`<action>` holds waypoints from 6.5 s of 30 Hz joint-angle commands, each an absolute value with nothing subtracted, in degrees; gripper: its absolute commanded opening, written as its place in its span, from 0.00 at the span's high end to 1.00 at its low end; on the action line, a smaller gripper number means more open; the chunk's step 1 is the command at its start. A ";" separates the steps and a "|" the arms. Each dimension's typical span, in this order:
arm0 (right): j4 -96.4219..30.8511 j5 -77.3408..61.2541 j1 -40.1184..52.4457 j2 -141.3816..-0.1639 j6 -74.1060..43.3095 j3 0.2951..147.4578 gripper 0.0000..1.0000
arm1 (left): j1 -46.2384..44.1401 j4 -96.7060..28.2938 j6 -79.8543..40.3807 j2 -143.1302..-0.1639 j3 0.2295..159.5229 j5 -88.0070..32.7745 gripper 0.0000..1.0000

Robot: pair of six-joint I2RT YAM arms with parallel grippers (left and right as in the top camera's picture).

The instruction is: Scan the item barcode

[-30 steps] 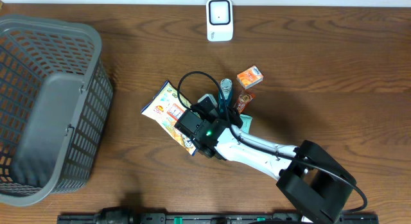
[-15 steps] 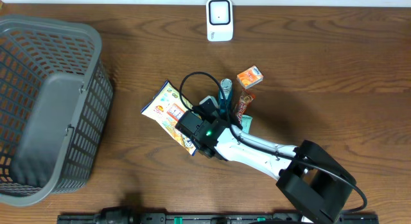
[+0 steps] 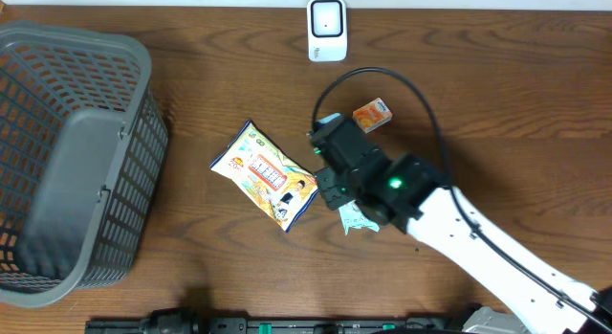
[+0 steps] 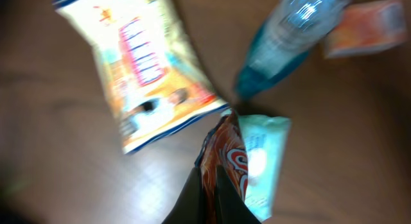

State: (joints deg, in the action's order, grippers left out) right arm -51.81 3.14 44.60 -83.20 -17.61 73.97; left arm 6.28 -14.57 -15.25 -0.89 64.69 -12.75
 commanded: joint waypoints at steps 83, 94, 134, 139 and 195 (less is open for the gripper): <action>-51.20 -0.19 22.22 -81.97 -31.40 62.89 0.62 | 6.48 -14.02 -15.79 -0.16 64.36 -13.02 0.00; -50.74 -25.17 26.00 -82.67 -15.05 62.76 0.01 | 6.48 -14.02 -15.79 -0.16 64.36 -13.02 0.00; -38.30 -14.48 38.79 -94.26 -22.87 48.53 0.99 | 6.48 -14.04 -15.79 -0.16 64.36 -13.02 0.00; -35.88 -13.58 38.79 -95.37 -24.88 47.42 0.99 | 6.48 -14.04 -15.79 -0.16 64.36 -13.04 0.00; -33.19 -27.33 35.29 -100.47 -10.22 47.99 0.67 | 6.48 -14.00 -15.77 -0.16 64.36 -13.02 0.00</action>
State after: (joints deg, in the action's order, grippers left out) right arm -32.60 -25.78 35.68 -98.24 -10.46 49.04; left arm 6.28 -14.35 -15.25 -0.89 64.69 -12.75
